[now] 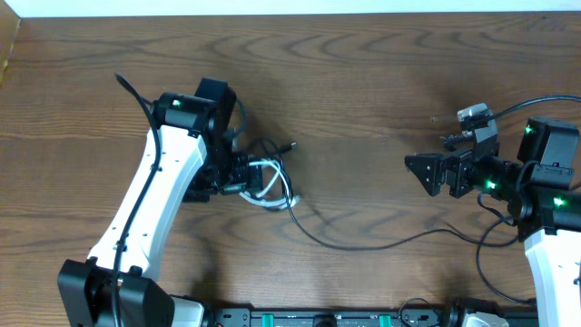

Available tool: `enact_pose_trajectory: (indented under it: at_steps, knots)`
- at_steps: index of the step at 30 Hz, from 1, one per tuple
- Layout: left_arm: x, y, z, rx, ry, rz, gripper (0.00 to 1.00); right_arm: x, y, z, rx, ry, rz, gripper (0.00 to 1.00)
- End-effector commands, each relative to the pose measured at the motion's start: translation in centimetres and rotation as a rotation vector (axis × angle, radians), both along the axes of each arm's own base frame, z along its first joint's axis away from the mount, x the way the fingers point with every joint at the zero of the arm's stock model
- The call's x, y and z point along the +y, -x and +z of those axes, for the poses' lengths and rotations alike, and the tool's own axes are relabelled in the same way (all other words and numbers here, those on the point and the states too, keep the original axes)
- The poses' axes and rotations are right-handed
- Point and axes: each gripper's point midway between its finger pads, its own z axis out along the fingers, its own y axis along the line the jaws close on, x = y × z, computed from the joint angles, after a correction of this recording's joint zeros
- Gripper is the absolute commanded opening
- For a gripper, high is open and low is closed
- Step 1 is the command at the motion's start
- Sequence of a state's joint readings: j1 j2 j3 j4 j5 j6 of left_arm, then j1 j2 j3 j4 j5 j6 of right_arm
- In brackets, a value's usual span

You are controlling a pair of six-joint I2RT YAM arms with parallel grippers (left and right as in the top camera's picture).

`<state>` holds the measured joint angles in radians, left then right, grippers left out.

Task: Untangle cables
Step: 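Lift the bundle with the left gripper and move it toward center, then move the right gripper in toward the bundle held by the left gripper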

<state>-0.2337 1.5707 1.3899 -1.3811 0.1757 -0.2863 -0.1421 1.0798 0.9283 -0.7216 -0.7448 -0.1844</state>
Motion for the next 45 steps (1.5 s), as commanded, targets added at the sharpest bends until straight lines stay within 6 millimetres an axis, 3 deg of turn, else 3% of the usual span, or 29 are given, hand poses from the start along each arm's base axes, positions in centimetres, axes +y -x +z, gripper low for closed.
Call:
enact_pose_trajectory:
  at_steps: [1, 3, 6, 8, 13, 22, 31, 40, 45]
  knots:
    - [1.0, -0.3, 0.3, -0.015, -0.064, 0.073, 0.98, 0.2, 0.2, 0.3, -0.005, -0.008, 0.017, 0.99]
    - [-0.9, 0.9, 0.6, 0.050, 0.048, 0.091, 0.98, 0.2, 0.3, 0.2, 0.002, -0.008, 0.017, 0.99]
    - [-5.8, 3.3, 2.8, 0.173, 0.365, 0.039, 0.98, 0.2, 0.1, 0.3, -0.008, -0.007, 0.017, 0.99]
    - [-7.7, 3.5, 4.0, 0.160, 0.513, -0.048, 0.98, 0.6, 0.1, 0.7, -0.024, -0.023, 0.038, 0.99]
    - [-7.7, 2.4, 3.6, 0.107, 0.504, -0.066, 0.98, 4.0, 2.1, 2.6, -0.149, -0.098, 0.285, 0.99]
    - [-5.6, 1.2, 1.6, 0.006, 0.294, -0.212, 0.98, 11.3, 4.1, 3.0, -0.223, -0.117, 0.572, 0.99]
    - [-7.2, 2.3, 1.4, -0.010, 0.285, -0.393, 0.98, 16.6, 2.2, 0.4, -0.171, -0.111, 0.611, 0.99]
    - [-8.8, 2.7, 1.4, -0.030, 0.288, -0.468, 0.98, 18.7, 1.1, -2.1, -0.098, -0.139, 0.623, 0.99]
    - [-9.1, 3.0, 1.4, -0.032, 0.293, -0.517, 0.98, 17.7, -1.0, -4.0, -0.065, -0.046, 0.493, 0.99]
